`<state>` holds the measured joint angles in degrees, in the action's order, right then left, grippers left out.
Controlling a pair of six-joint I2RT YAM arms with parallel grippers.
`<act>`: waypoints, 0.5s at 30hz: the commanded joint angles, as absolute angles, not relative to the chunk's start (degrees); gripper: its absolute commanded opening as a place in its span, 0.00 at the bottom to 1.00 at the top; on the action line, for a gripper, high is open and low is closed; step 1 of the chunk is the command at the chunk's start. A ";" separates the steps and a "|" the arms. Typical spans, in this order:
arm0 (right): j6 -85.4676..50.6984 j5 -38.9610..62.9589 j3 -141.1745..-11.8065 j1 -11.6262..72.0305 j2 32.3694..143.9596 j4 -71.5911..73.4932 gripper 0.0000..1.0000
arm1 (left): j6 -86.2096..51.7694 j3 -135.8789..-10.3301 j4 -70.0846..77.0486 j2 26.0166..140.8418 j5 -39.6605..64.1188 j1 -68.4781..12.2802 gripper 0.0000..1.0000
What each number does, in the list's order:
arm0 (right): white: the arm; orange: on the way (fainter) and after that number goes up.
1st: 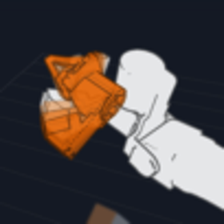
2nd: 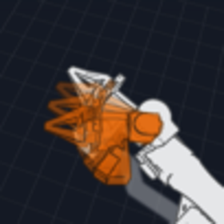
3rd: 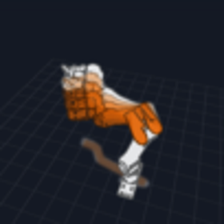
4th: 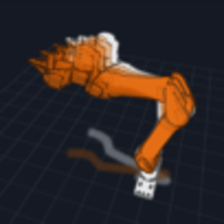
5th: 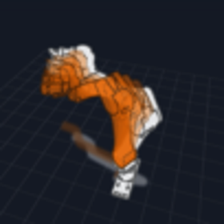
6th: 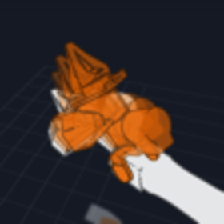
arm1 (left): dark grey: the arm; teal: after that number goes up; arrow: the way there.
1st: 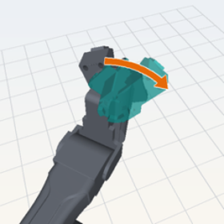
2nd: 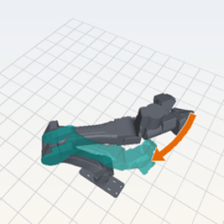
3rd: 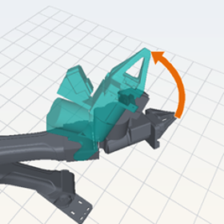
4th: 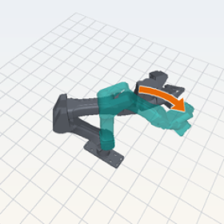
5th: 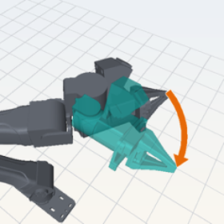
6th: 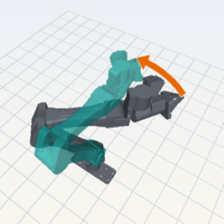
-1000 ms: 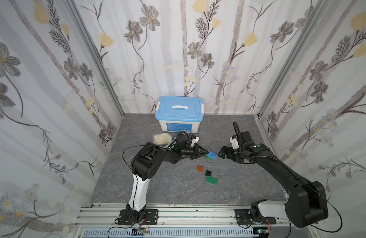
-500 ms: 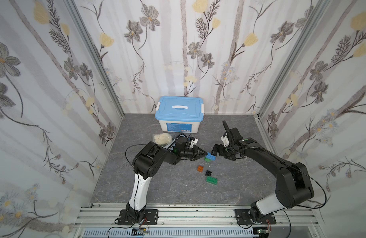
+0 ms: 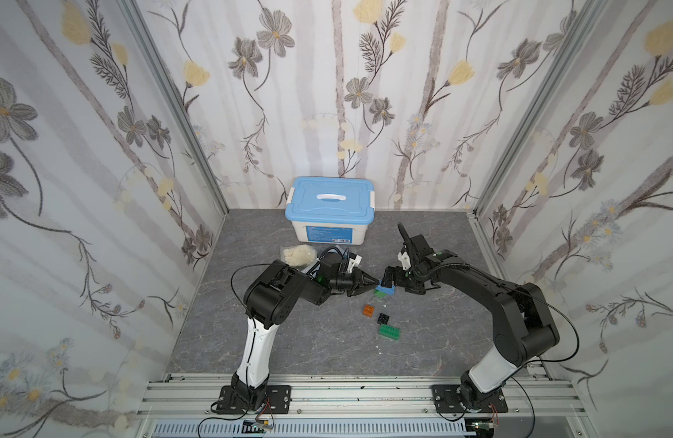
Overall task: Assemble the letter f with lego
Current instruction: Place the lego brick at the center of the board.
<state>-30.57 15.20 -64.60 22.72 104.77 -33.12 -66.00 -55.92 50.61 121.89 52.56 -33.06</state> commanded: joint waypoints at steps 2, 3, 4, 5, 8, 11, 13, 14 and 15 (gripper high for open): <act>-31.03 14.46 -65.83 22.78 106.49 -30.45 0.95 | -66.86 -55.51 53.12 121.98 53.53 -32.83 0.24; -31.06 14.38 -65.99 22.82 106.68 -30.58 0.95 | -66.85 -55.31 53.36 121.99 53.53 -32.70 0.23; -30.96 14.39 -66.14 22.83 106.76 -30.59 0.94 | -66.81 -55.18 53.47 121.88 53.61 -32.65 0.24; -30.87 14.29 -66.33 22.84 106.86 -30.65 0.94 | -66.80 -55.03 53.47 121.91 53.72 -32.61 0.24; -30.60 14.33 -67.18 22.78 107.29 -30.97 0.92 | -66.71 -54.71 53.61 122.07 53.73 -32.50 0.24; -30.53 14.50 -68.09 22.78 107.99 -31.27 0.91 | -66.80 -54.54 53.95 122.03 53.83 -32.43 0.24; -30.42 14.51 -68.51 22.83 108.38 -31.42 0.89 | -66.71 -54.52 53.99 122.08 53.83 -32.39 0.24; -30.43 14.50 -68.68 22.81 108.61 -31.40 0.88 | -66.71 -54.44 53.95 122.06 53.79 -32.34 0.24; -30.41 14.55 -68.81 22.77 108.78 -31.45 0.86 | -66.67 -54.41 53.95 122.14 53.79 -32.26 0.24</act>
<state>-30.52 14.81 -68.12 22.76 108.29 -33.17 -66.00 -54.61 52.45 121.89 52.80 -32.45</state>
